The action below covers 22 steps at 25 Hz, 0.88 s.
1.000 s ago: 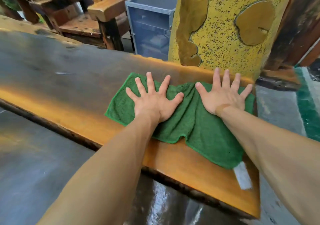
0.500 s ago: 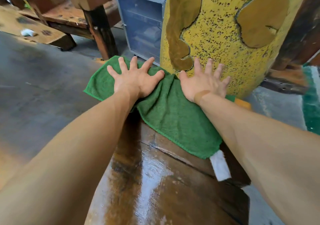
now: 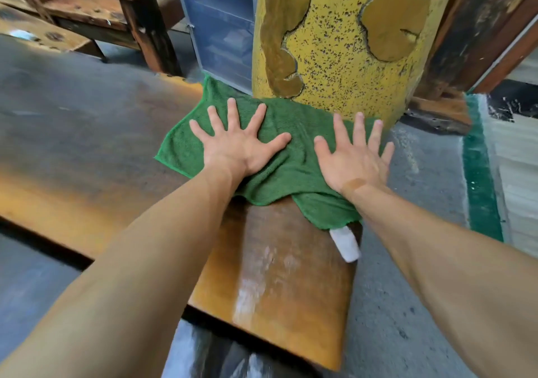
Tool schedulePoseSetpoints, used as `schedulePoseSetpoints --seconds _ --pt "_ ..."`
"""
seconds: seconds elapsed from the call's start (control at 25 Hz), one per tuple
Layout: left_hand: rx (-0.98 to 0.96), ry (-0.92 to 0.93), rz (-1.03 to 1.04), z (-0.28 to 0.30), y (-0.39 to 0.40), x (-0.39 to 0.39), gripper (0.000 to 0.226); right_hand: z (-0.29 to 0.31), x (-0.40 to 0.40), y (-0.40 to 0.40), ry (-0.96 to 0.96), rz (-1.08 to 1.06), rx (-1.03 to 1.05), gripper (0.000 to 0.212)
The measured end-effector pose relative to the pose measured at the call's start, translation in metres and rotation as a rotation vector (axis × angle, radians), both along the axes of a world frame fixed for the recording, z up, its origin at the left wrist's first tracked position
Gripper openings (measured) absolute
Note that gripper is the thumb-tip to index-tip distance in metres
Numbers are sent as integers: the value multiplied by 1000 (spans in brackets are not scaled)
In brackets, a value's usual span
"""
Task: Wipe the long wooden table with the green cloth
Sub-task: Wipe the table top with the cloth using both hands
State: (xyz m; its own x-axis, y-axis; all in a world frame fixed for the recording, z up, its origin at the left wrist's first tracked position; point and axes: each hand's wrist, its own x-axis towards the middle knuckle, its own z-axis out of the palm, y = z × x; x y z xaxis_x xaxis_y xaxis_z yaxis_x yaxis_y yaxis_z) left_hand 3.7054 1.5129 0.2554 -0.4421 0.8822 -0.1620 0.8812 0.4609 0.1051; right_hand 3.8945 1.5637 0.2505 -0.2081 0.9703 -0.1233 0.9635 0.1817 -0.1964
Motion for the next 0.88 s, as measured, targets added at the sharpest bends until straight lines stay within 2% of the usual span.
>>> schedulePoseSetpoints --seconds 0.2,0.4,0.6,0.88 --pt "2 32 -49 1 -100 7 89 5 -7 -116 -81 149 43 69" --pt "-62 34 -59 5 -227 4 90 11 -6 -228 -104 125 -50 75" --pt "-46 27 -65 4 -365 17 91 14 8 -370 -106 149 -23 75" --pt "-92 28 -35 8 -535 40 91 18 30 -543 -82 161 -119 76"
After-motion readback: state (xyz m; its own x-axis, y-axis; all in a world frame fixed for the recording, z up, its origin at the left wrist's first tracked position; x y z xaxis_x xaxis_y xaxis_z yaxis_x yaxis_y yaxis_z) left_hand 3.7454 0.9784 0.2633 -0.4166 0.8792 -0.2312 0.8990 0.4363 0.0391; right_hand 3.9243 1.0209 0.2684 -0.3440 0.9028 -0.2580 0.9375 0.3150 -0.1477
